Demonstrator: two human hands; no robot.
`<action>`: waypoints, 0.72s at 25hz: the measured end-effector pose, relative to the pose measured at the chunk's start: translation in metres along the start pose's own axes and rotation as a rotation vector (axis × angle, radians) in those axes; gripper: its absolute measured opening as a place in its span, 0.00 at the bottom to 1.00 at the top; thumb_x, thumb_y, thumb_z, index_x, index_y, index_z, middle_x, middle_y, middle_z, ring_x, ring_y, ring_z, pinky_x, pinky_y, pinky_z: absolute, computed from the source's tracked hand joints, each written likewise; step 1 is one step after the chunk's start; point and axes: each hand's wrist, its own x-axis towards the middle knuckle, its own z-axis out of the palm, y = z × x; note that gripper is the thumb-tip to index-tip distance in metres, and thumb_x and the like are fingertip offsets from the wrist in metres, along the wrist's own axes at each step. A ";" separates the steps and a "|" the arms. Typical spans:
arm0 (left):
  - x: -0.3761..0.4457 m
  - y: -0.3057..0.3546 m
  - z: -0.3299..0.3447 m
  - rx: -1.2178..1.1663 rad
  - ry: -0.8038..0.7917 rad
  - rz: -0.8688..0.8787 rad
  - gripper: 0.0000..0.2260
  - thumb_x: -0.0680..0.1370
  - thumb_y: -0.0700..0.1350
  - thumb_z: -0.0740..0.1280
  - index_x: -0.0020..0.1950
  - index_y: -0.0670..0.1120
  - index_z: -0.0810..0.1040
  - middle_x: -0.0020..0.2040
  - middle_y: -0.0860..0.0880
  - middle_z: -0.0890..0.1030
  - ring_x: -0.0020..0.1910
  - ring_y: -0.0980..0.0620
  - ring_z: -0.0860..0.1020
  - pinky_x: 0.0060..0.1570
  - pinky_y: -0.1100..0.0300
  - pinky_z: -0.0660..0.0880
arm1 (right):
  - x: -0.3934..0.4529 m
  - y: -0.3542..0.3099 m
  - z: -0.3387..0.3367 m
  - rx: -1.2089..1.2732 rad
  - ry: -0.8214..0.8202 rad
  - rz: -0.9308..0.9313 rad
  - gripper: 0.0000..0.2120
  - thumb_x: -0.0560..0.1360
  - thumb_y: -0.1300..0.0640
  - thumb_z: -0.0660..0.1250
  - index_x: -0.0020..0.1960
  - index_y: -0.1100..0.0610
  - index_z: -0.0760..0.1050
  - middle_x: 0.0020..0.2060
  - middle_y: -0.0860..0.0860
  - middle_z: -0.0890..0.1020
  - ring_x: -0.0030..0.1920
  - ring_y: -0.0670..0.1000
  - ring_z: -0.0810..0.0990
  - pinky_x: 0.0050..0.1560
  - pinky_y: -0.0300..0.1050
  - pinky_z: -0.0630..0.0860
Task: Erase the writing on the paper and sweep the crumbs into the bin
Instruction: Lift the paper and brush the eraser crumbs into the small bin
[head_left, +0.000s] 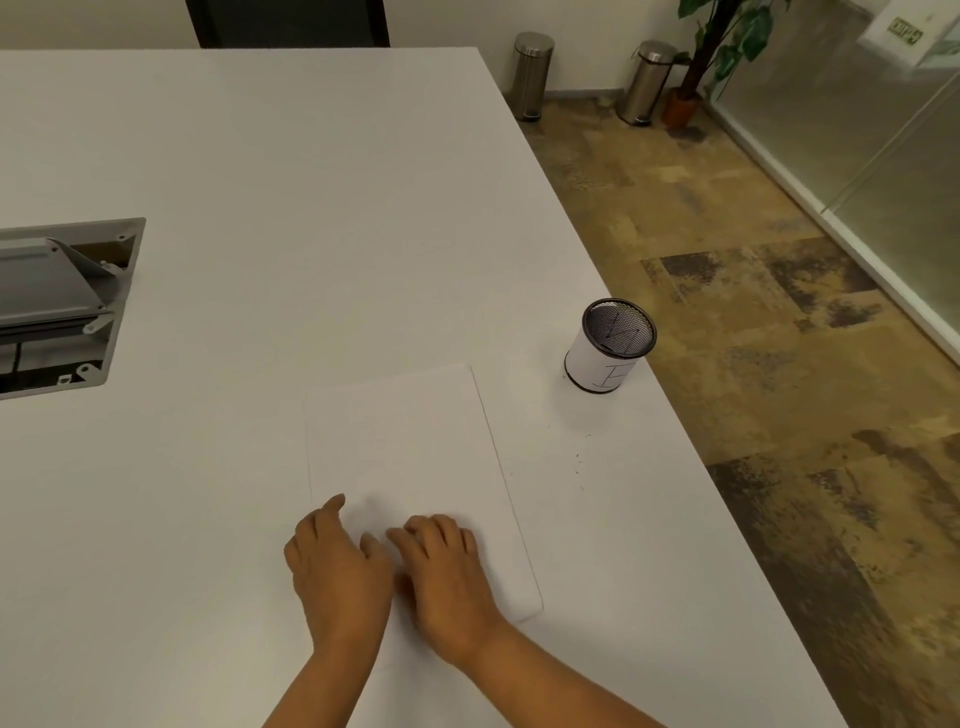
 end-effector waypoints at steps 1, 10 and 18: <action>-0.003 0.003 0.003 -0.010 -0.007 0.024 0.21 0.74 0.35 0.63 0.67 0.41 0.68 0.66 0.39 0.70 0.67 0.40 0.63 0.63 0.44 0.67 | -0.001 0.004 -0.008 0.053 -0.015 -0.007 0.18 0.76 0.52 0.56 0.65 0.54 0.67 0.62 0.54 0.73 0.64 0.55 0.67 0.63 0.49 0.64; -0.066 0.036 0.065 0.257 -0.229 0.337 0.33 0.77 0.63 0.43 0.76 0.44 0.42 0.77 0.44 0.39 0.74 0.46 0.34 0.72 0.51 0.36 | 0.040 0.155 -0.157 0.447 0.696 0.658 0.48 0.62 0.51 0.77 0.72 0.57 0.51 0.71 0.58 0.60 0.71 0.58 0.58 0.67 0.50 0.60; -0.059 0.069 0.123 0.484 -0.109 0.360 0.48 0.70 0.72 0.37 0.74 0.34 0.45 0.74 0.39 0.56 0.73 0.51 0.31 0.70 0.44 0.38 | 0.114 0.198 -0.153 0.715 0.670 0.542 0.63 0.53 0.53 0.82 0.72 0.43 0.40 0.72 0.53 0.61 0.71 0.52 0.61 0.68 0.44 0.60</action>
